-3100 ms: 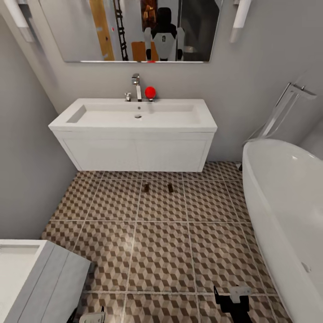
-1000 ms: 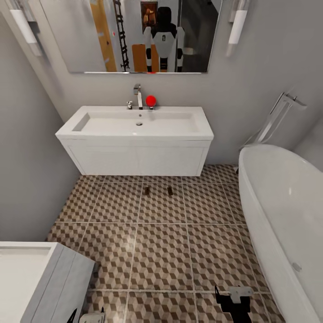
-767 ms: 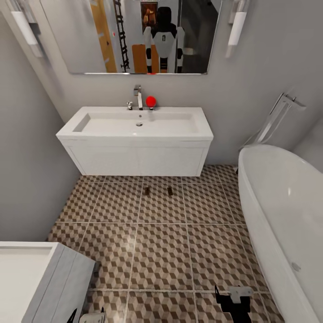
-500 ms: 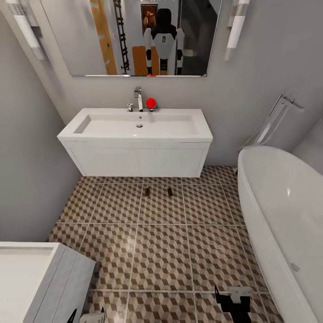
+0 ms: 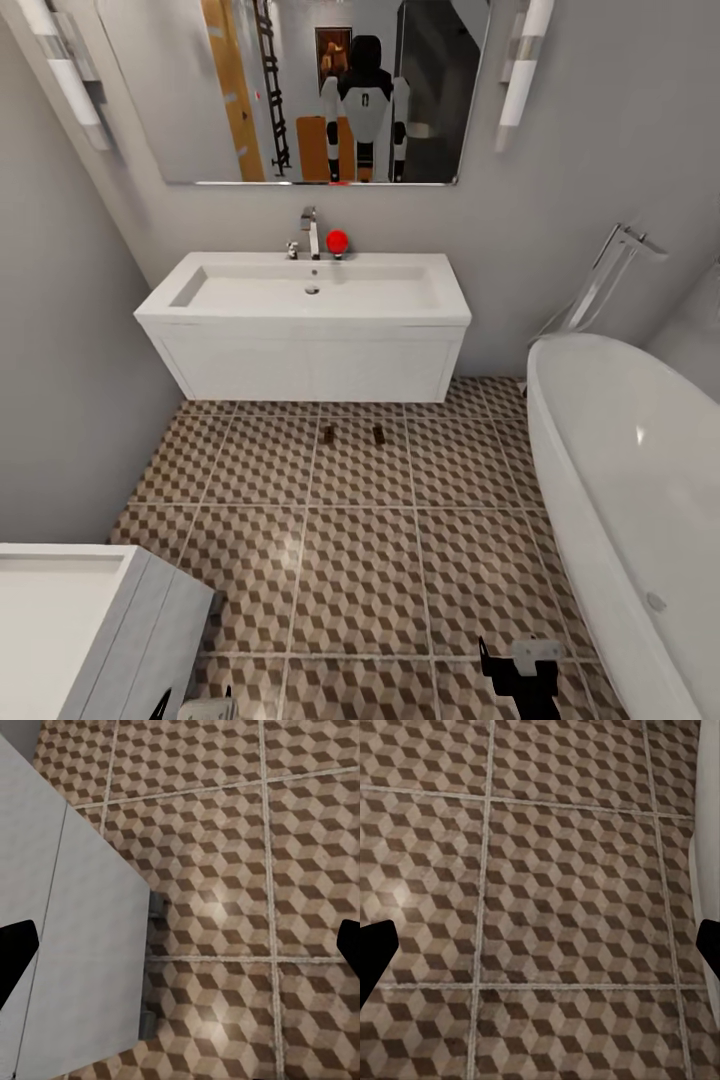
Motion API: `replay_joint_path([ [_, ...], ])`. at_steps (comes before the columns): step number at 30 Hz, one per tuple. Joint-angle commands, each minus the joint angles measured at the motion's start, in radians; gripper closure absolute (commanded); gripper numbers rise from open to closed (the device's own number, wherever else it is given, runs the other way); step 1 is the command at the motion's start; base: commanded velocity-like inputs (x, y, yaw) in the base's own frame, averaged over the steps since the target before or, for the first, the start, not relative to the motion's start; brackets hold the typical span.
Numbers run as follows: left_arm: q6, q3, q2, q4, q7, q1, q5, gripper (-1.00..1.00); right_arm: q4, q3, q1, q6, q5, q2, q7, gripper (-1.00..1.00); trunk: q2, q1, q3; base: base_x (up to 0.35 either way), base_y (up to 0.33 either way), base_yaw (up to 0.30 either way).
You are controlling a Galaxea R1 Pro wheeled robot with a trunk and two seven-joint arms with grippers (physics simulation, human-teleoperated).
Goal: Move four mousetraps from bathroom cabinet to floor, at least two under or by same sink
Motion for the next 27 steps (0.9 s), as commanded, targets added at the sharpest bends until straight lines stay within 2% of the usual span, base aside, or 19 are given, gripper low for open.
replay_joint_path([
  [1,-0.006,-0.009,-0.001,0.003,-0.001,-0.001,0.01,-1.0,0.0,0.009,0.0,-0.001,-0.003,0.0,-0.006,-1.0,0.006,-0.004,0.004,0.0,0.0,0.0],
  [10,-0.005,-0.009,-0.007,0.003,-0.002,-0.001,0.009,-1.0,0.0,0.009,0.0,-0.001,-0.003,0.0,-0.006,-1.0,0.069,-0.038,0.047,0.0,0.0,0.0],
  [27,-0.006,-0.009,-0.03,0.003,-0.001,-0.001,0.008,-1.0,0.0,0.009,0.0,-0.001,-0.003,0.0,-0.006,-1.0,0.069,-0.038,0.074,0.0,0.0,0.0],
])
